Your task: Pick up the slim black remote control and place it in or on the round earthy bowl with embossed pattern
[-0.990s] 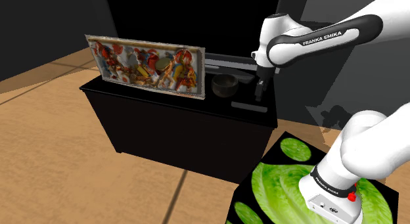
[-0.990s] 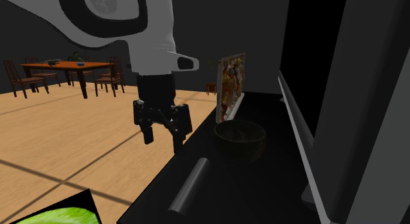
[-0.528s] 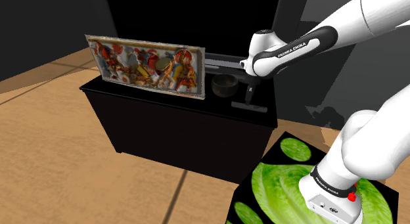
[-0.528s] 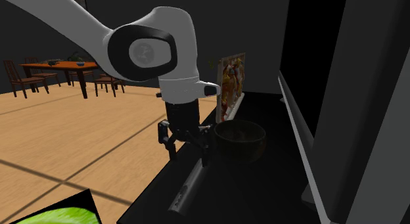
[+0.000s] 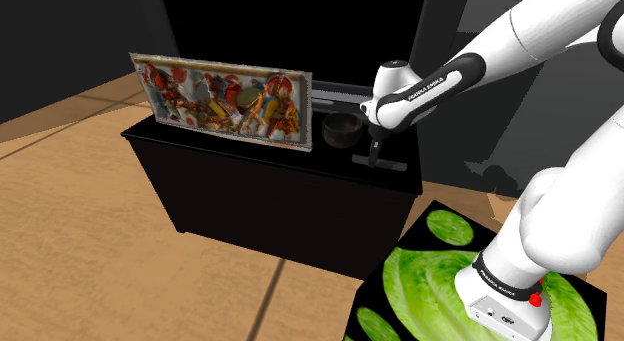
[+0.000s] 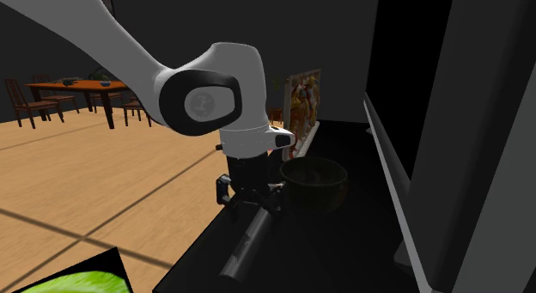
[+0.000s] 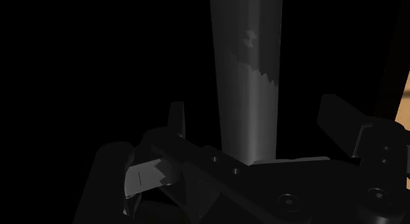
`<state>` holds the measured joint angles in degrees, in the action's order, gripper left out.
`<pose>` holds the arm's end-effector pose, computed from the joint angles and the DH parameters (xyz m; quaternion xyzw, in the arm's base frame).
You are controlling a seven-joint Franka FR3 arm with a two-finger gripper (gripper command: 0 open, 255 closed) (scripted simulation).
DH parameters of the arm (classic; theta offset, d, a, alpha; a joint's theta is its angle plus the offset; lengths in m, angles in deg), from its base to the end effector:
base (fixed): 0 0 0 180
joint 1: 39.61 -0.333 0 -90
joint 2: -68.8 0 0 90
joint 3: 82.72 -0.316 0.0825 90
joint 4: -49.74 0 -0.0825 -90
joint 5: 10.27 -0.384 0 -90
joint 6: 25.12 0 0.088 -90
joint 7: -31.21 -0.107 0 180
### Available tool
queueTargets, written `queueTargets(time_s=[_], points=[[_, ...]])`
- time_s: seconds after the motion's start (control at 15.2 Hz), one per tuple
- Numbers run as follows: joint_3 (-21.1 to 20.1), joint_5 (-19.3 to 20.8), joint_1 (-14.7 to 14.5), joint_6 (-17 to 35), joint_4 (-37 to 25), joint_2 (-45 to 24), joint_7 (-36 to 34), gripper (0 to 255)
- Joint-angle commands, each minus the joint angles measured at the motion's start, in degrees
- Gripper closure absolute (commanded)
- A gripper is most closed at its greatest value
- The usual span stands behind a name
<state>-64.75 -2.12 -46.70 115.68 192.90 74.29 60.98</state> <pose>0.4570 -0.0868 0.3229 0.9753 0.2172 0.0132 0.0385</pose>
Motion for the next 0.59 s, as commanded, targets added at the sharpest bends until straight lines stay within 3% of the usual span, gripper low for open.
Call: queueTargets(time_s=[0.0, 0.46, 0.53], points=[[0.1, -0.1, 0.0, 1.4, 0.7, -0.7, 0.1, 0], [0.1, -0.1, 0.0, 1.4, 0.7, -0.7, 0.1, 0], [0.1, -0.1, 0.0, 1.4, 0.7, -0.7, 0.1, 255]])
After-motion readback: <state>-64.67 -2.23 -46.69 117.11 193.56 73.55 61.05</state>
